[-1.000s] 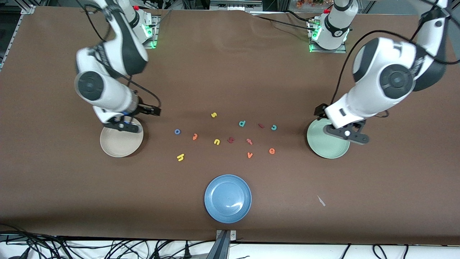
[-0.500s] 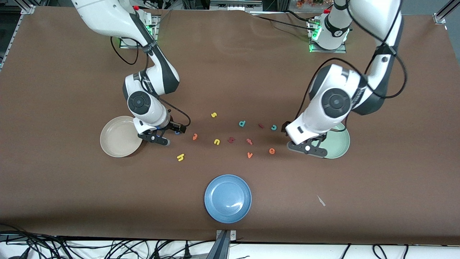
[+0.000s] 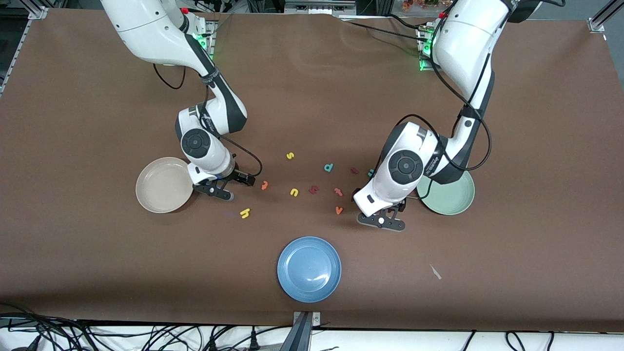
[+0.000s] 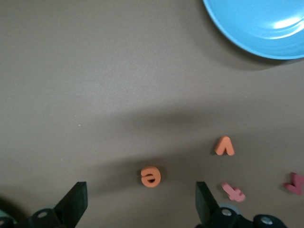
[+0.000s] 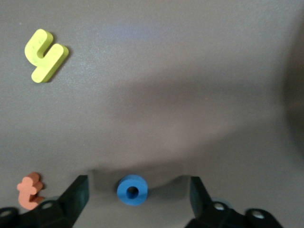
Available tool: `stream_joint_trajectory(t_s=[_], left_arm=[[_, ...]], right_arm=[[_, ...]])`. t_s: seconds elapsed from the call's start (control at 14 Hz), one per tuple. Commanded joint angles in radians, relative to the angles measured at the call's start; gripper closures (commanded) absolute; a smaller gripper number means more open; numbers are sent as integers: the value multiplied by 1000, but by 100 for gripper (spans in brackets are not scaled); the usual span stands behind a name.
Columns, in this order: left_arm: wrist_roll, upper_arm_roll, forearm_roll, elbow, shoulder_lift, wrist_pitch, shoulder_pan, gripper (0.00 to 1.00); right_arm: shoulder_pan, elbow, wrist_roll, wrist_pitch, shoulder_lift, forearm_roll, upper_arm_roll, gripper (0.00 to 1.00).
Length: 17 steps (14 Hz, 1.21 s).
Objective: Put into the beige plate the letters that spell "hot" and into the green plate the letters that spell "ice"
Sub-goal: 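Grasp the blue o with the right gripper while the left gripper hovers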
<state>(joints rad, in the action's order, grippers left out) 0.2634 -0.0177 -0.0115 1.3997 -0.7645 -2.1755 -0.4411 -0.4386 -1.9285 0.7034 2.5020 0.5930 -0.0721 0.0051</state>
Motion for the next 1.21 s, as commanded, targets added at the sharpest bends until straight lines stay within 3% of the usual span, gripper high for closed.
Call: stream_joint_trajectory(t_s=[0.0,0.36,0.43,0.64,1.0,1.14], left_arm=[[0,10,-7,-38,-27,-9,-7,0],[2,10,-1,-34,-30,-17,-11,0],[2,10,-2,-31,-30,-17,-11,0],[2,10,-2,-31,-30,-17,-11,0],[-3,10,-2,-27,-30,-17,-11,0],[-4,10,-2,-27,-29,-15,-11,0]], right_arm=[[1,-9,22,8,-9,-8,13,22],[3,-9,15,9,-9,-6,15,52],[4,-7,15,12,-9,-6,15,54],[1,-7,18,12,-2,-6,15,81],[6,22,33,-1,-2,-8,16,89],[24,83,31,-137,-8,-6,9,90]])
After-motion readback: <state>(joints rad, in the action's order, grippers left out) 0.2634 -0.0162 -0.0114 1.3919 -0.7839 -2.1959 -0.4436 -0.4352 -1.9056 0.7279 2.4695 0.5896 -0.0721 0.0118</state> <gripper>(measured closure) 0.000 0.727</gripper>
